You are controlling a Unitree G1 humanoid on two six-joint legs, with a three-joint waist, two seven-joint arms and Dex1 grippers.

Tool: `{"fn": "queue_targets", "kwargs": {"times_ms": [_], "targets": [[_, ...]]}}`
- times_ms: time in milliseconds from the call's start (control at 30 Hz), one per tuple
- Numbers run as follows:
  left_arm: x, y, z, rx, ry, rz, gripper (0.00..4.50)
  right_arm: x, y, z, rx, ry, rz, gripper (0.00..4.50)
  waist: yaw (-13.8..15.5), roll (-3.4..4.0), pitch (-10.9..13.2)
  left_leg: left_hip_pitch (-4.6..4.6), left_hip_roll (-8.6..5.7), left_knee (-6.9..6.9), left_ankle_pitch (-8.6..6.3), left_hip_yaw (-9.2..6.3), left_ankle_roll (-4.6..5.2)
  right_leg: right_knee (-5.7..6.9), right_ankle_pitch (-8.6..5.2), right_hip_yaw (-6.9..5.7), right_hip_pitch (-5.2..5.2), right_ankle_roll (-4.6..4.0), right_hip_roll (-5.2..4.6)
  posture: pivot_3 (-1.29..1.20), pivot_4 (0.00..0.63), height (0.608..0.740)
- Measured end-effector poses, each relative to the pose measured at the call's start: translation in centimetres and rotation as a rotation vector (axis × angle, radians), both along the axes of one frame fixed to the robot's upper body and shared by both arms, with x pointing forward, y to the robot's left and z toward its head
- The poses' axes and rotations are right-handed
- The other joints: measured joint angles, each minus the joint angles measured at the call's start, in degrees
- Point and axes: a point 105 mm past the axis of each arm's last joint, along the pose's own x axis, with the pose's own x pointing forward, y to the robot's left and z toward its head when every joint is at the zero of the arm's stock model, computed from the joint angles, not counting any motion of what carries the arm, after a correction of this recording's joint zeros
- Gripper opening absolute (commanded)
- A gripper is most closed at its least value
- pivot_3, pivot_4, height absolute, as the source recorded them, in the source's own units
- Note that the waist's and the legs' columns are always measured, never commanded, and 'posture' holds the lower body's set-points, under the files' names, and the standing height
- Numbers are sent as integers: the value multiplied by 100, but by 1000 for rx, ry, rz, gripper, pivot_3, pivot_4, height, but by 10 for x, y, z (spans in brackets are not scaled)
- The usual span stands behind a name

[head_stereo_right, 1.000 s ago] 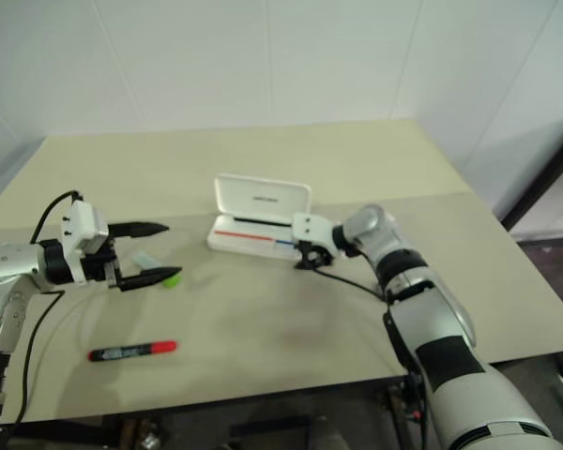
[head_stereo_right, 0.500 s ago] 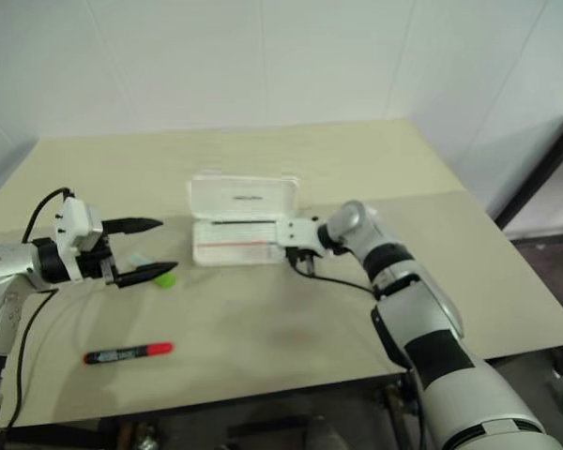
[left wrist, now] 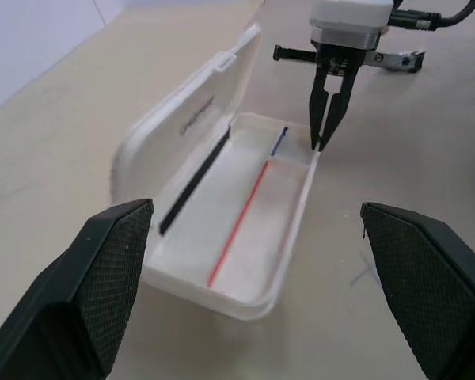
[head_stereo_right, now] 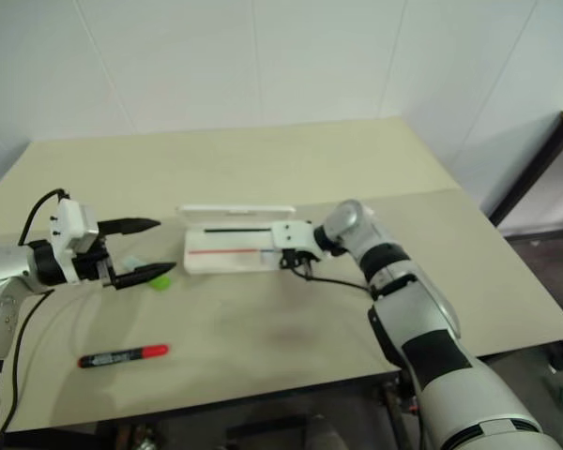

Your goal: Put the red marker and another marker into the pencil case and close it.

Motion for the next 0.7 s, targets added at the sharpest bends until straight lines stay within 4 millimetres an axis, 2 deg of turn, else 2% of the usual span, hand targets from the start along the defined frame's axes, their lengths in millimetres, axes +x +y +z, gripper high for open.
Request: {"fn": "queue_targets", "kwargs": {"times_ms": [133, 300, 500, 700], "targets": [[-4, 8, -2, -14, 12, 7, 4500, -10, -13, 7, 6, 28, 53, 12, 10, 0, 0, 0, 0, 0, 0, -6, 0, 0, -2, -5, 2, -1, 0, 0, 150, 740], [-9, 21, -13, -28, 46, 33, 4500, -27, -41, -8, -3, 78, 17, 12, 33, 1, 0, -3, -1, 0, 0, -13, -1, 3, -9, -10, 0, -8, -2, 0, 150, 740], [-14, 26, -23, -22, 68, 44, 4500, -43, -61, -13, -35, 99, -67, 12, 39, 0, 0, 1, 0, 1, 0, -13, 0, 8, -13, -10, 1, -15, -1, 0, 150, 740], [-15, 30, -29, -21, 77, 58, 4500, -69, -66, -23, -52, 144, -127, 12, 156, 0, 0, 2, 0, 0, -2, -12, -2, 6, -21, -11, 0, -18, 0, 0, 150, 740]]}}
